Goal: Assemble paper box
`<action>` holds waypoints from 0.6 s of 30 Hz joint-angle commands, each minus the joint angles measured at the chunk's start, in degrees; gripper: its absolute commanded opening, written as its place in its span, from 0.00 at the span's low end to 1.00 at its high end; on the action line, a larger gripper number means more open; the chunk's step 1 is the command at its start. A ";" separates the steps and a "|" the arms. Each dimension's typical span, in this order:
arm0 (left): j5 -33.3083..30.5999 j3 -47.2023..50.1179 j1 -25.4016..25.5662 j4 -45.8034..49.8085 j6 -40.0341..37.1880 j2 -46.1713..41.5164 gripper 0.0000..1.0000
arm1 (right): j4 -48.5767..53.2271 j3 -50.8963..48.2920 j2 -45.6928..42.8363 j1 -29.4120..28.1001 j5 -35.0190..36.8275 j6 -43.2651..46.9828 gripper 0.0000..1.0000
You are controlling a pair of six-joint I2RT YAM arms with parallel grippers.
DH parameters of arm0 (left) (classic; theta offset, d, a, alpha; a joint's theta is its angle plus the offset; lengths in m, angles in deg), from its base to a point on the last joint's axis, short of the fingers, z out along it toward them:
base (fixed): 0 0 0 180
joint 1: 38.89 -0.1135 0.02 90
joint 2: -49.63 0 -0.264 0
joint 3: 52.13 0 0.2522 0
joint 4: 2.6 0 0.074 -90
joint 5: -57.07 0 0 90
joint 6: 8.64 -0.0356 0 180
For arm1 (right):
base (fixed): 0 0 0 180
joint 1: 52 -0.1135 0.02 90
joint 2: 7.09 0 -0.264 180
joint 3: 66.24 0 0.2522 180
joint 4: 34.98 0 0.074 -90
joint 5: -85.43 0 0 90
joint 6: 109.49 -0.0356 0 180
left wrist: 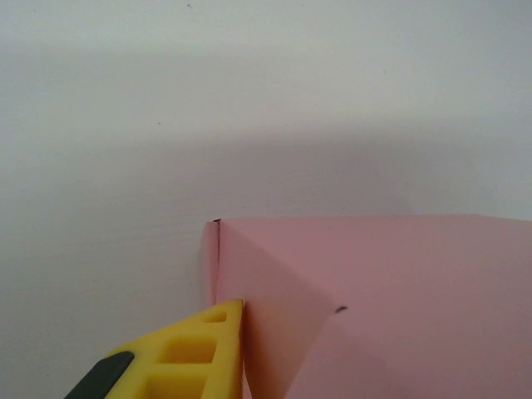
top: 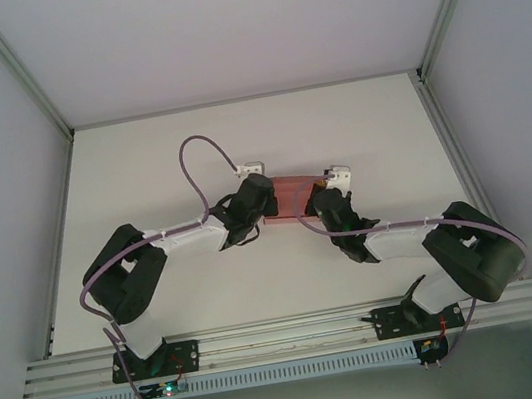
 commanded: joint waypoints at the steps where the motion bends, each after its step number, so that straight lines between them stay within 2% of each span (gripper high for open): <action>1: 9.22 -2.65 1.80 8.29 3.82 1.24 0.16 | 5.26 1.19 0.10 -1.42 -5.19 -3.63 0.00; 5: 8.94 -5.63 1.79 10.25 5.62 0.27 0.16 | 12.36 4.76 -1.12 -1.64 -5.80 -7.44 0.00; 8: 5.64 -5.35 1.85 10.87 3.94 0.35 0.17 | 12.80 5.49 -2.36 -1.28 -8.08 -7.89 0.00; 12: 5.47 -1.68 1.84 8.27 4.39 0.64 0.16 | 16.53 5.56 -4.20 -1.38 -8.46 -6.18 0.00; 16: 4.26 3.27 2.24 3.77 5.66 1.70 0.16 | 10.96 0.66 -4.30 -1.25 -9.10 -0.93 0.00; 18: 5.92 5.73 2.53 1.54 4.48 2.03 0.17 | 7.29 -2.17 -4.15 -1.38 -10.76 2.54 0.00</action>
